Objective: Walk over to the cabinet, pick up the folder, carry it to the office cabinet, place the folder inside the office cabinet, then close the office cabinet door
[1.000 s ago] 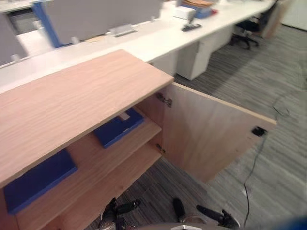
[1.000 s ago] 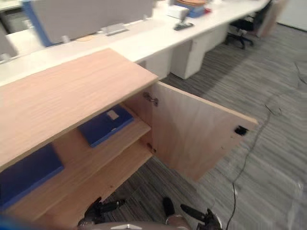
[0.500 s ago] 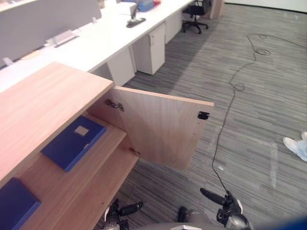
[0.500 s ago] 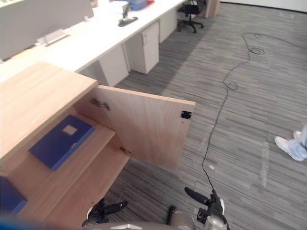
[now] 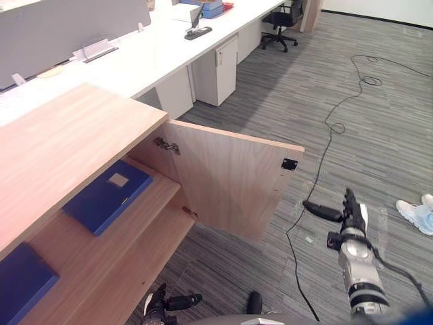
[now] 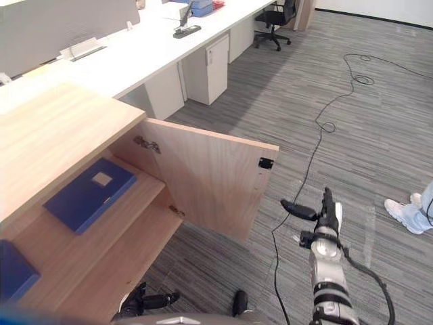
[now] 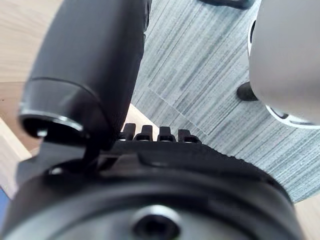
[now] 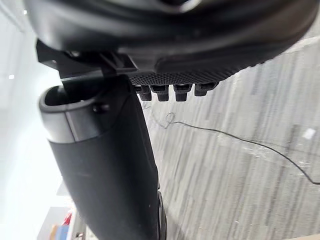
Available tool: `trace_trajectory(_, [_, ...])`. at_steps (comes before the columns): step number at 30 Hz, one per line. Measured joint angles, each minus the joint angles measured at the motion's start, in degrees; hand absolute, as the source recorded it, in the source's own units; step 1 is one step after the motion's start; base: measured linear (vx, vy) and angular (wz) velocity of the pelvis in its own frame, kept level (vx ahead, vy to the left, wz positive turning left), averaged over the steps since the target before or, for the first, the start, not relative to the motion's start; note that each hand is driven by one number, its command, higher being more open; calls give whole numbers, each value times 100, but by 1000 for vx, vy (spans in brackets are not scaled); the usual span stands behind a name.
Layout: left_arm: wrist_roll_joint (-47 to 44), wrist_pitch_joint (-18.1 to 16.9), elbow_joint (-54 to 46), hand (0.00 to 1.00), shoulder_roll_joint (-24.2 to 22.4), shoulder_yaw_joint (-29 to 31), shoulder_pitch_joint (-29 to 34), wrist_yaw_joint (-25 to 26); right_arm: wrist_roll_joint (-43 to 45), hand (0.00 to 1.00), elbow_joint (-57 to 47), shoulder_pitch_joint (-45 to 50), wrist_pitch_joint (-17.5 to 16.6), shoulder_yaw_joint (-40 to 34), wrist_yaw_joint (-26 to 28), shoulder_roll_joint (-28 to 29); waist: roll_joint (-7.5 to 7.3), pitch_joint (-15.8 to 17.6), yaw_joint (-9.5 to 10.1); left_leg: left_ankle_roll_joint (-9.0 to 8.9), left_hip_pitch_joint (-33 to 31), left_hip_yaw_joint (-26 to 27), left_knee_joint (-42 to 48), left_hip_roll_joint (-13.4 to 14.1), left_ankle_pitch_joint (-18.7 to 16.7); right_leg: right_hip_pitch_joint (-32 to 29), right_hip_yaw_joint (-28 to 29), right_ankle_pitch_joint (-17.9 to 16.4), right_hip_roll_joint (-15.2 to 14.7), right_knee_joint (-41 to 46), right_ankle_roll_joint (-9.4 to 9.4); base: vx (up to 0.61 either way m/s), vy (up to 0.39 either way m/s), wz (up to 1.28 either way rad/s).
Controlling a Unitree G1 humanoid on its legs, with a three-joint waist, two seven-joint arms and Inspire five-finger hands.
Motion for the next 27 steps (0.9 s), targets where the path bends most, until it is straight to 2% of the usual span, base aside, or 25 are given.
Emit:
trace_trajectory(4, [-4, 1, -4, 100, 92, 56, 21, -67, 1, 100, -6, -463, -17, 359, 9, -188, -64, 38, 26, -9, -14, -148, -7, -12, -91, 21, -26, 41, -24, -18, 39, -169, 23, 10])
trace_trajectory(8, [-2, 6, 41, 100, 156, 71, 80, -79, 7, 100, 55, -826, -86, 637, 70, -241, -46, 36, 35, -5, -32, -173, 20, -37, -134, 12, -13, 70, -56, -19, 61, -97, 38, 1])
trace_trajectory(16, [-5, 14, 66, 100, 170, 31, 115, -85, 422, 100, 989, -1693, -88, 1007, 260, -664, 107, 143, 30, 3, -133, -302, 69, -54, -102, -8, -120, 112, -93, -12, 22, -6, 43, 7])
trace_trajectory(23, [-12, 8, 63, 100, 176, 2, 109, -82, 604, 100, 1338, -1978, -83, 1086, 354, -664, 137, 251, 15, 19, -131, -302, 119, -92, -106, 6, -94, 144, -120, -19, 29, -72, 38, -1])
trace_trajectory(25, [-11, 10, 64, 100, 180, 9, 139, -76, 698, 100, 1323, -1992, -82, 1254, 348, -642, 148, 291, 11, 20, -132, -285, 136, -83, -110, -5, -59, 134, -121, -20, 44, -78, 32, -8])
trace_trajectory(27, [-11, 17, 71, 100, 174, 12, 170, -69, 809, 100, 1105, -1974, -80, 1748, 352, -542, 180, 335, -9, -7, -132, -204, 146, -42, -129, -50, 31, 133, -60, -20, 43, -46, 19, -19])
